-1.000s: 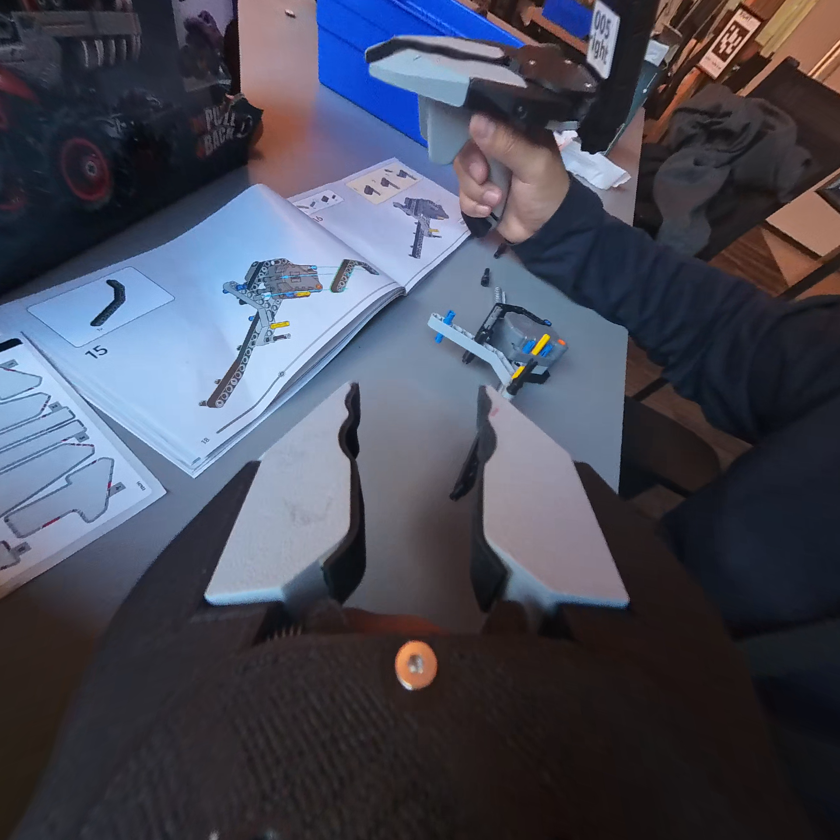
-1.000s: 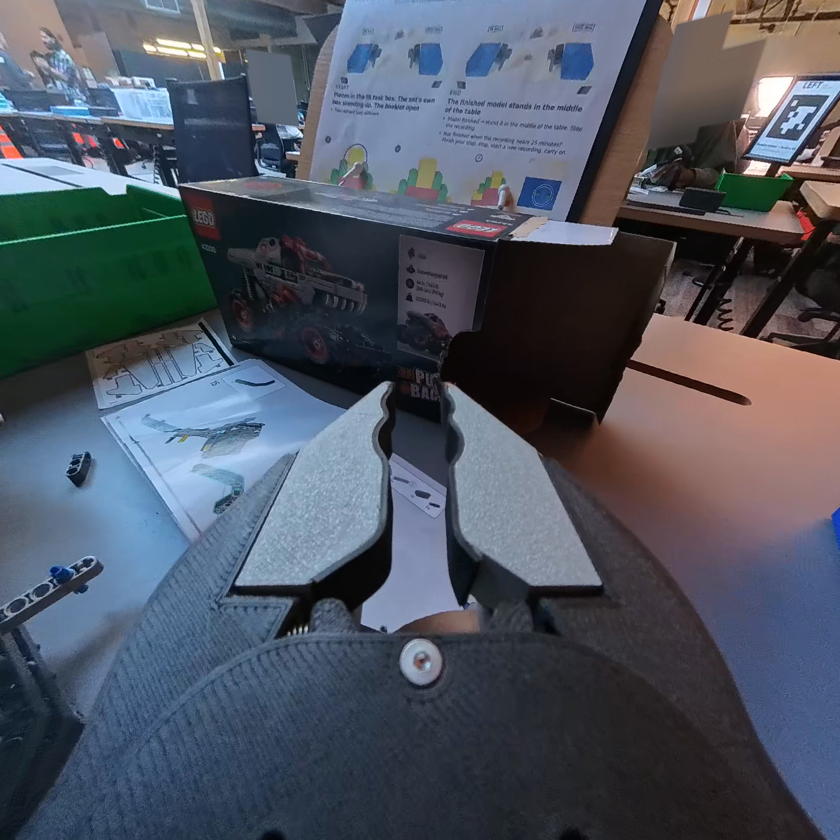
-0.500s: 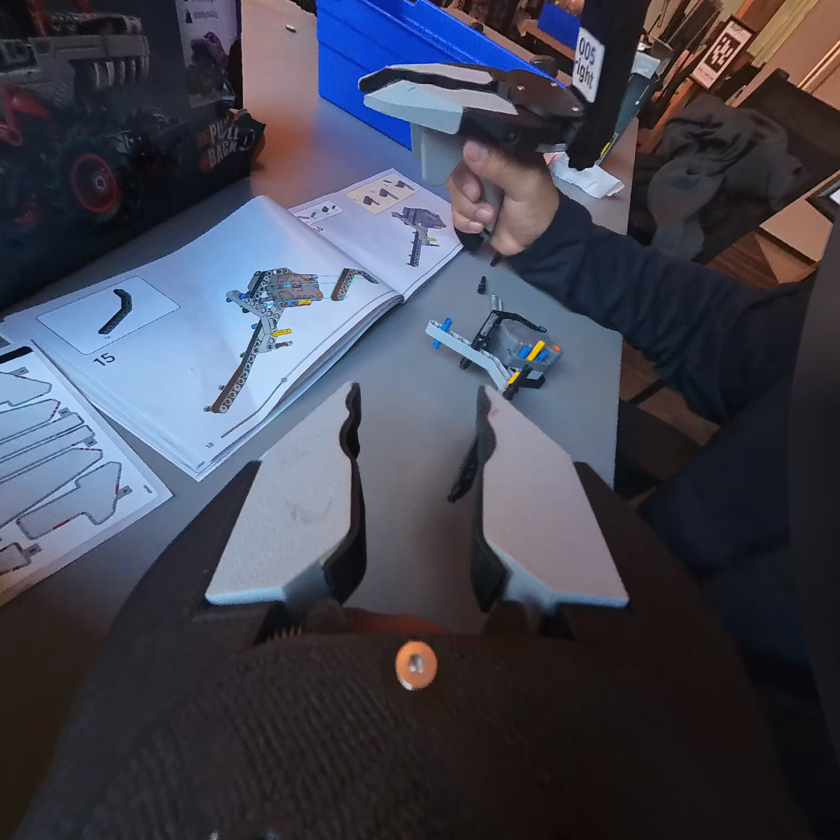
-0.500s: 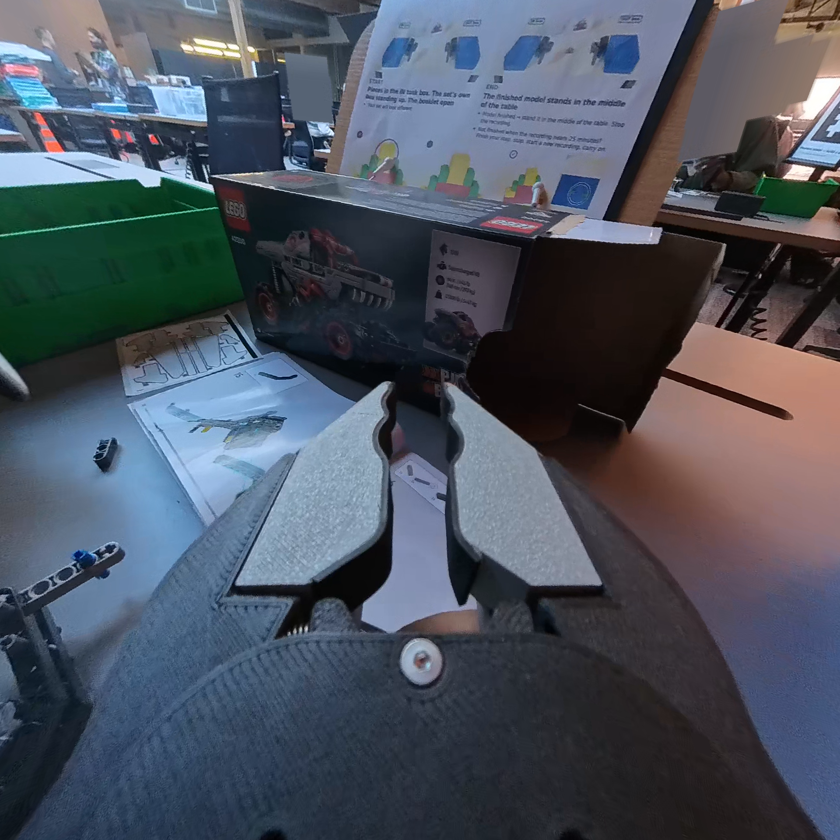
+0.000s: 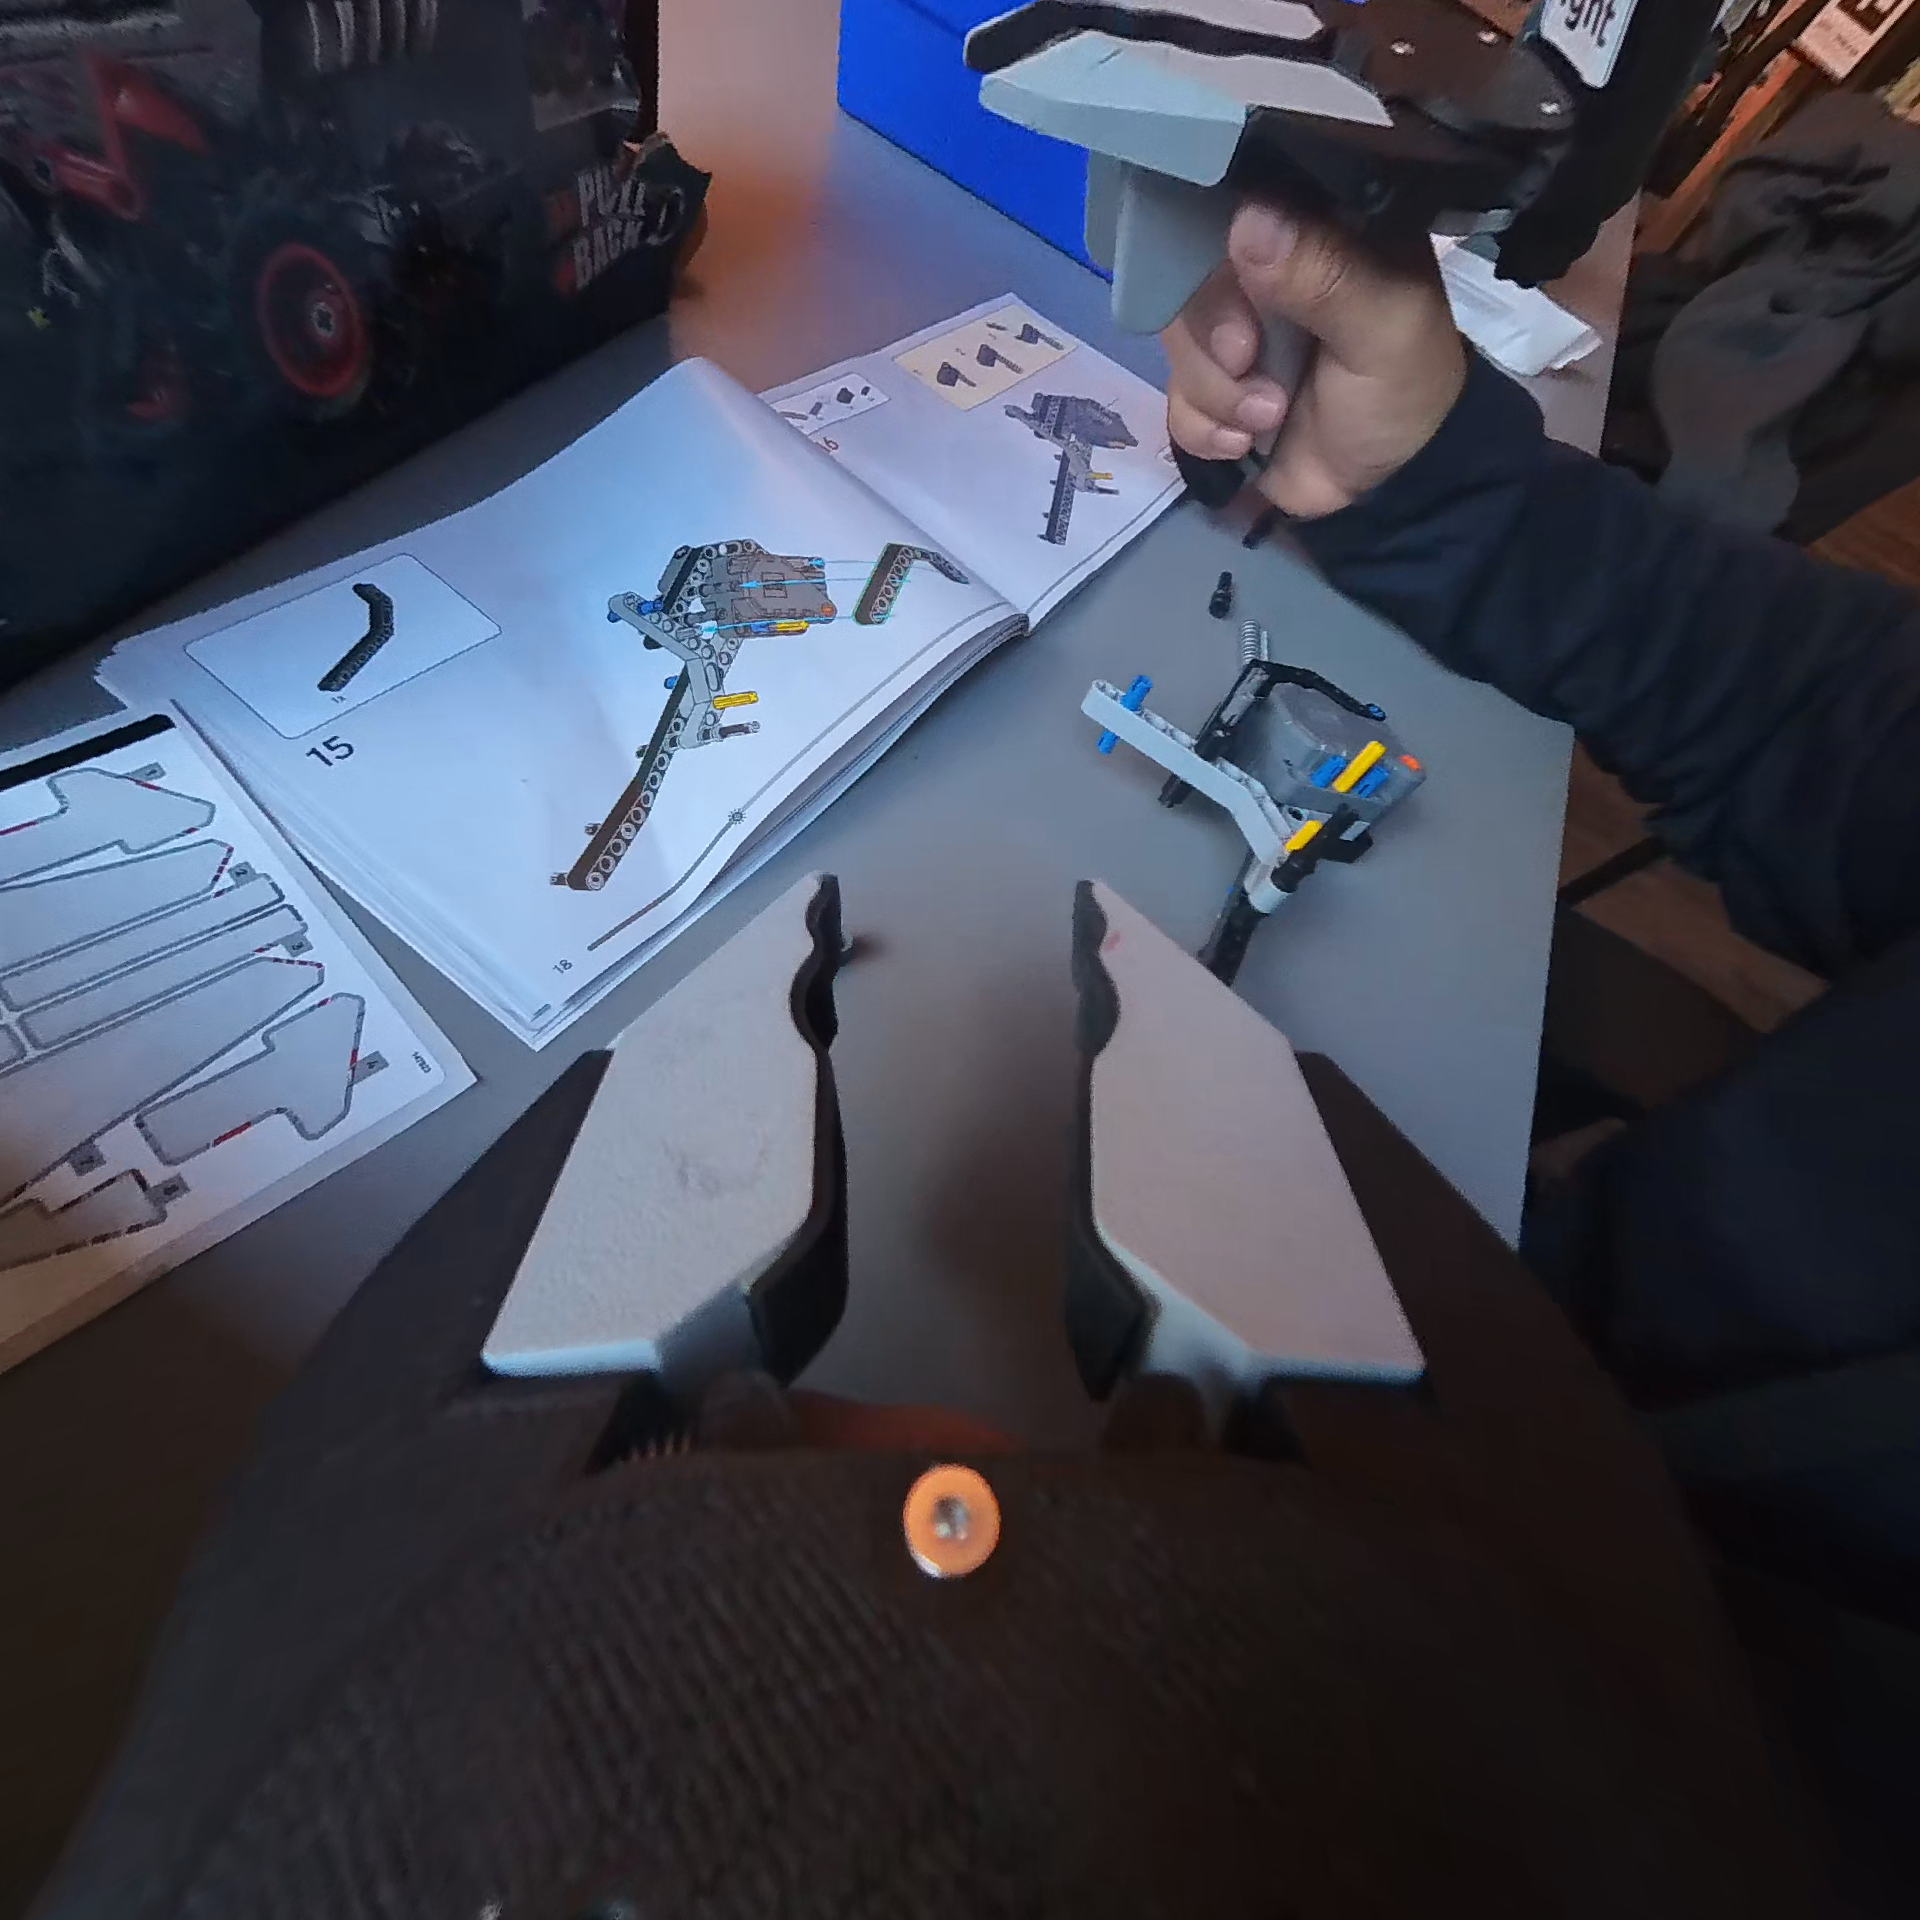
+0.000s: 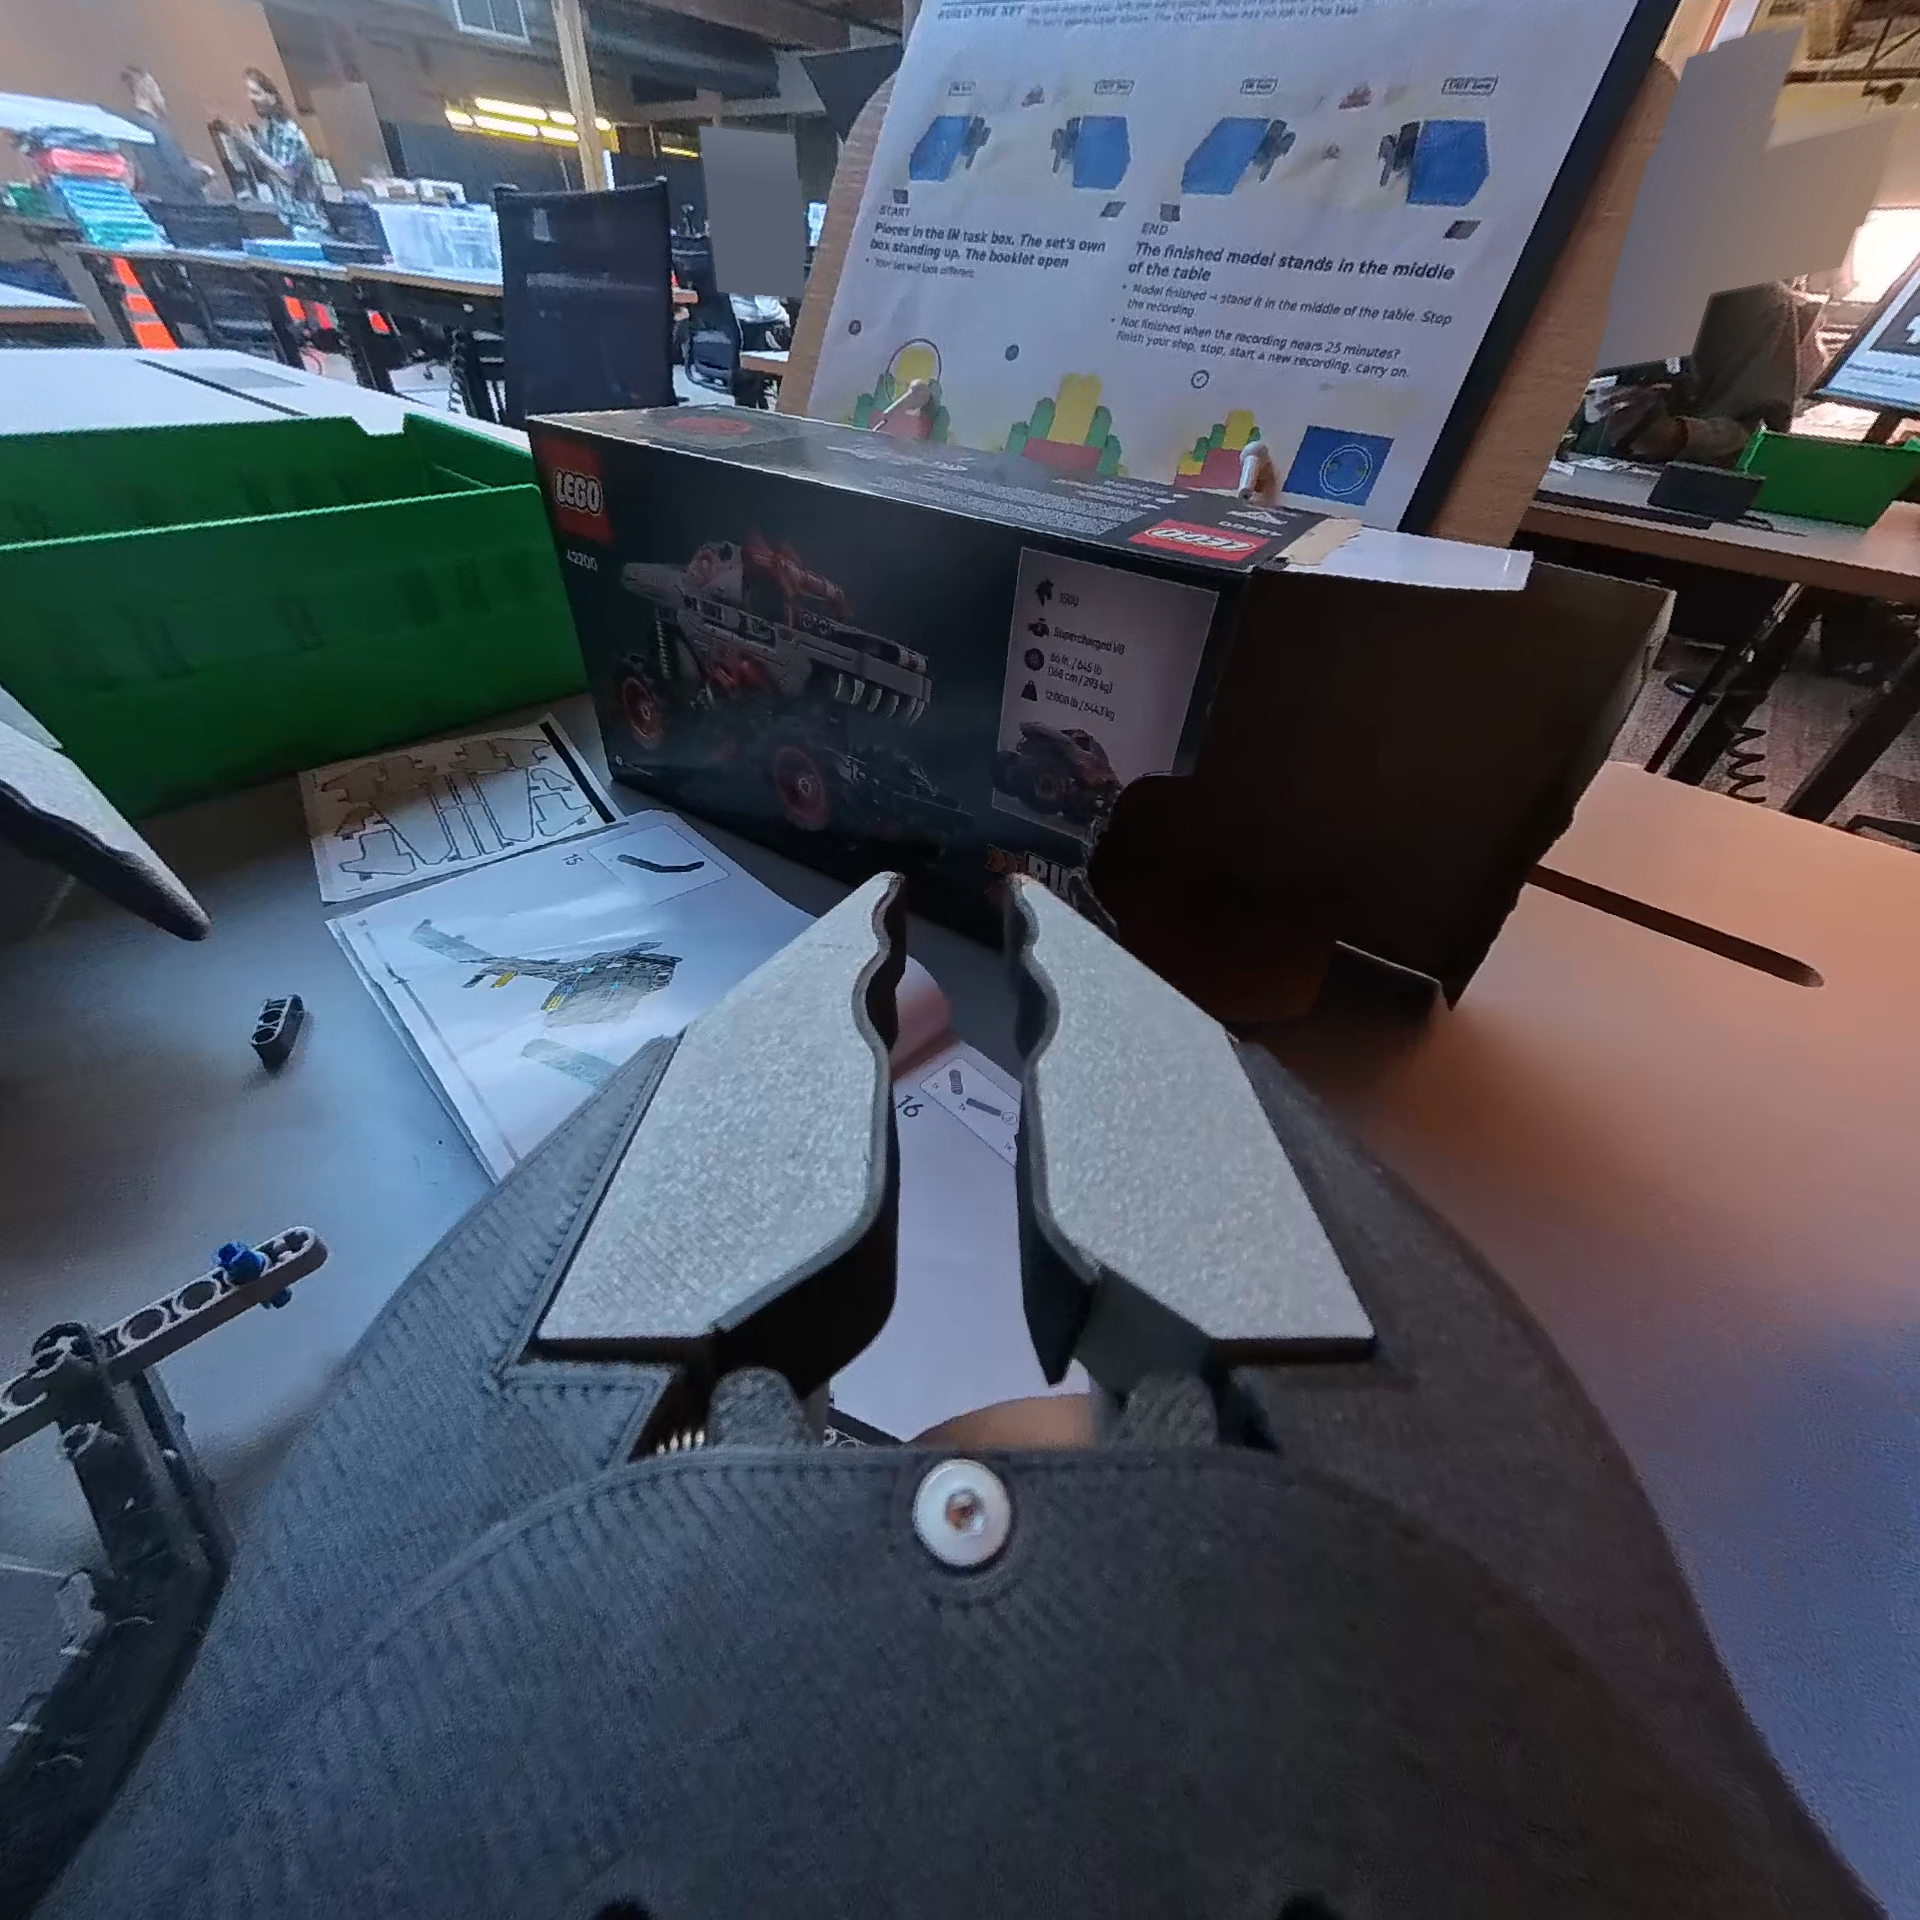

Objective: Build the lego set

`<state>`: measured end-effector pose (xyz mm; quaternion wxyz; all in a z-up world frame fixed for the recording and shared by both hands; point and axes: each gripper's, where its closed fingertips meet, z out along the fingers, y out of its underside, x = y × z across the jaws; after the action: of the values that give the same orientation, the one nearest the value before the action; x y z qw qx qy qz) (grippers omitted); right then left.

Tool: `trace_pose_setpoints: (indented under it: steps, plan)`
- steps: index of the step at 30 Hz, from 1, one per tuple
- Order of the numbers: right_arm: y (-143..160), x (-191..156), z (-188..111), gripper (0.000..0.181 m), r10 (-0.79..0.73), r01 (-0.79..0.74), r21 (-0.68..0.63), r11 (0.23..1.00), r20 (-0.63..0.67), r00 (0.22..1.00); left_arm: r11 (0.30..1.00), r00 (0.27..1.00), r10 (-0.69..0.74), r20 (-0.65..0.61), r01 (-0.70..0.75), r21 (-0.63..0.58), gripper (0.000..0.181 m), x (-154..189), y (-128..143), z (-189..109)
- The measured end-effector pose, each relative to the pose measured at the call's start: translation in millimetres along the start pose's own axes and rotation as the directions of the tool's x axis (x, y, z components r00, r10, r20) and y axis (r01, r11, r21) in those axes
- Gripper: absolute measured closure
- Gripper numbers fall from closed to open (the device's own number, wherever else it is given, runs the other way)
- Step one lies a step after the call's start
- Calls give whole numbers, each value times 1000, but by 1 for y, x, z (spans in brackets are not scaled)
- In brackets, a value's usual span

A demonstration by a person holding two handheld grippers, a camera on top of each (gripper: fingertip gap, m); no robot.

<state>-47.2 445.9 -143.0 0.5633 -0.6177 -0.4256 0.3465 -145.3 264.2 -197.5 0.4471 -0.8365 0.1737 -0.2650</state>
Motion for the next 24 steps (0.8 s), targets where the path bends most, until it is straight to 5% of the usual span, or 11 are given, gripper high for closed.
trace_pose_setpoints:
  steps: [24]
  plan:
    - [6, -4, 5, 165, -13, 14, -32, 999, 8, 1000, 998, 998, 55, 25, -55, -1, 141, 2, 0, -1]
